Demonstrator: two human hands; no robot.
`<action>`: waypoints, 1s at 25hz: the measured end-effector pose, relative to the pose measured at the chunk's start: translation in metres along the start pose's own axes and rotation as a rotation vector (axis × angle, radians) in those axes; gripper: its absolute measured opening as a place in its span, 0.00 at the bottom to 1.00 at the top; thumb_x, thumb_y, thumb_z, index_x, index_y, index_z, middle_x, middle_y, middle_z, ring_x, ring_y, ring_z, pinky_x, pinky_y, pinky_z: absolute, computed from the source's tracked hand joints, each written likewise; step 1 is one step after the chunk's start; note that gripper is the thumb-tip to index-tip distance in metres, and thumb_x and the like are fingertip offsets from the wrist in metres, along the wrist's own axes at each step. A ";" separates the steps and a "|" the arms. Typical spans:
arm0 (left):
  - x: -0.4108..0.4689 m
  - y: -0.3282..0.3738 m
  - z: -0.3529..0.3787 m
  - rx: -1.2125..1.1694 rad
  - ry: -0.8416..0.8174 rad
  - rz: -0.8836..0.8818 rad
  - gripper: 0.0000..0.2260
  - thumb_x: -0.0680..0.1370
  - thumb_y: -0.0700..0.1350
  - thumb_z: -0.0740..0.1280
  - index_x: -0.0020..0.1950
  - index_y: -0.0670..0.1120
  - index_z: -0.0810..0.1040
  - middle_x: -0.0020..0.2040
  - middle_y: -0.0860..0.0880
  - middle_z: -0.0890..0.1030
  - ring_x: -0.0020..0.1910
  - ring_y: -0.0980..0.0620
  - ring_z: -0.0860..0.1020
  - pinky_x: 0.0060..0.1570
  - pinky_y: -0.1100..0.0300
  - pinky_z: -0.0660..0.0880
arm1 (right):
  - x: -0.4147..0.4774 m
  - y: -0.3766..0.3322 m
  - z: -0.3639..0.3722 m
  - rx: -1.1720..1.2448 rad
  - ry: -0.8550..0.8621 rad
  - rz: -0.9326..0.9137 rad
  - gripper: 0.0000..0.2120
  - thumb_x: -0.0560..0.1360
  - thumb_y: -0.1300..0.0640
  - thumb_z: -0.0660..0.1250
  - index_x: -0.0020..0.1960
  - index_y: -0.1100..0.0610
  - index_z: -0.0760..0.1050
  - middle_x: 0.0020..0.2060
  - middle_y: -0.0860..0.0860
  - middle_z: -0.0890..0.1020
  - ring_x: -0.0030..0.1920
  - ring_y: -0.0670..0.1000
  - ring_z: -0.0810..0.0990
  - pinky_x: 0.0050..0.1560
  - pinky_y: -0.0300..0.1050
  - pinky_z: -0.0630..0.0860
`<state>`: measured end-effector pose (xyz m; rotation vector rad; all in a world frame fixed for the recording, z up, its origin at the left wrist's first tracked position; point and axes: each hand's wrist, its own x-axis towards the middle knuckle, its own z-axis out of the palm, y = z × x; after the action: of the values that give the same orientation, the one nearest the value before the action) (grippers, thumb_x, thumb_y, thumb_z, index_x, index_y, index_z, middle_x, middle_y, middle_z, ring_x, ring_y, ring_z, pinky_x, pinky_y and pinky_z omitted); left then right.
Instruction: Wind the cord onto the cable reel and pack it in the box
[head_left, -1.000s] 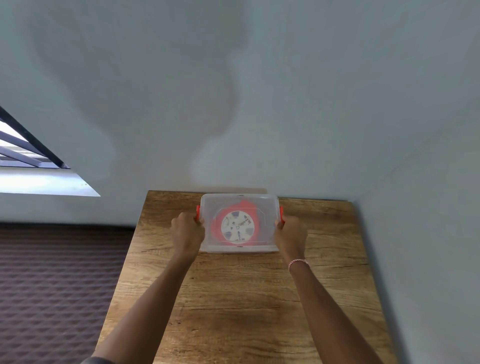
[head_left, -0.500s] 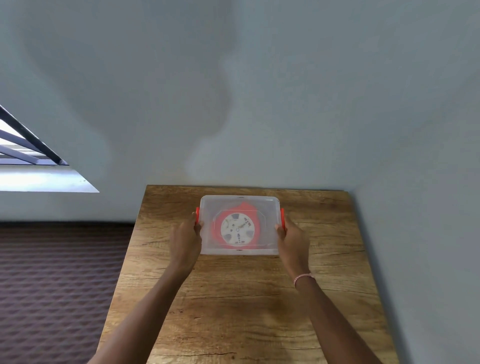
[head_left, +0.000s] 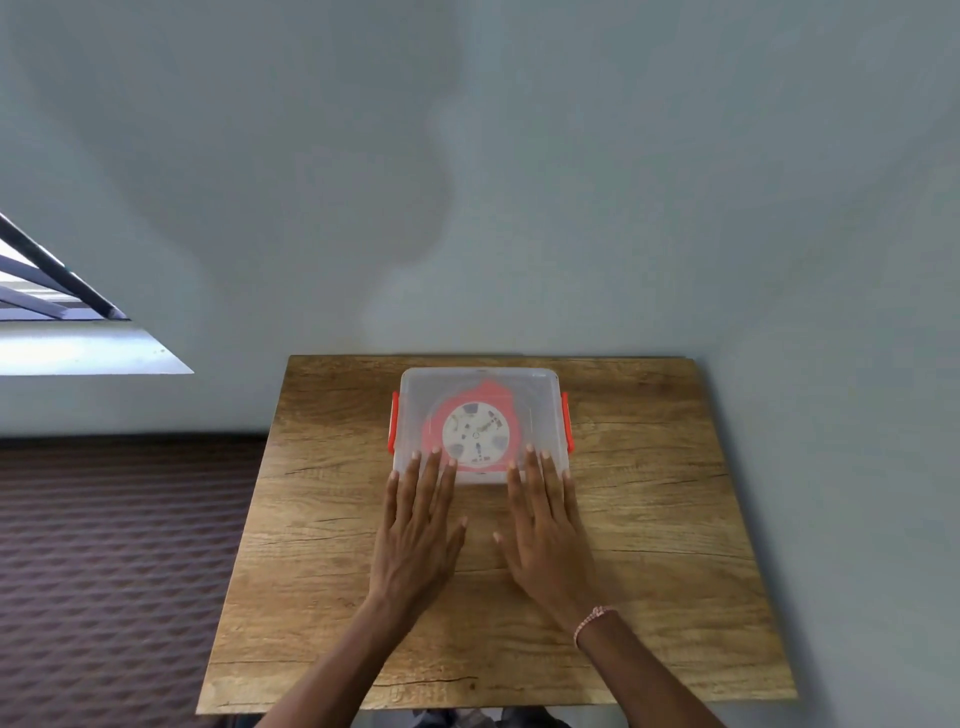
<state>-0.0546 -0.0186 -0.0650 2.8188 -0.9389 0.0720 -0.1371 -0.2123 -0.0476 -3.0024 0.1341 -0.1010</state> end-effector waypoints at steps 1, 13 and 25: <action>0.008 -0.002 0.000 0.010 -0.016 0.006 0.37 0.85 0.59 0.59 0.87 0.44 0.49 0.88 0.42 0.47 0.87 0.40 0.50 0.82 0.37 0.55 | 0.007 0.004 -0.001 -0.012 -0.014 -0.001 0.41 0.83 0.43 0.62 0.84 0.61 0.46 0.84 0.62 0.44 0.84 0.64 0.43 0.80 0.67 0.56; 0.095 -0.020 0.004 0.034 -0.154 -0.013 0.44 0.81 0.71 0.50 0.86 0.46 0.36 0.86 0.45 0.32 0.85 0.44 0.31 0.82 0.44 0.32 | 0.089 0.039 -0.007 -0.056 -0.095 -0.019 0.52 0.75 0.46 0.70 0.84 0.60 0.40 0.83 0.64 0.39 0.83 0.65 0.39 0.81 0.66 0.46; 0.105 -0.011 -0.043 -0.069 -0.251 -0.068 0.42 0.78 0.73 0.40 0.87 0.53 0.41 0.87 0.47 0.40 0.87 0.43 0.40 0.82 0.44 0.36 | 0.095 0.025 -0.037 -0.052 -0.210 0.045 0.45 0.82 0.45 0.62 0.84 0.58 0.35 0.80 0.60 0.32 0.83 0.62 0.35 0.80 0.62 0.36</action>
<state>0.0362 -0.0641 -0.0138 2.8366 -0.8721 -0.3235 -0.0472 -0.2502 -0.0088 -3.0350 0.1841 0.2244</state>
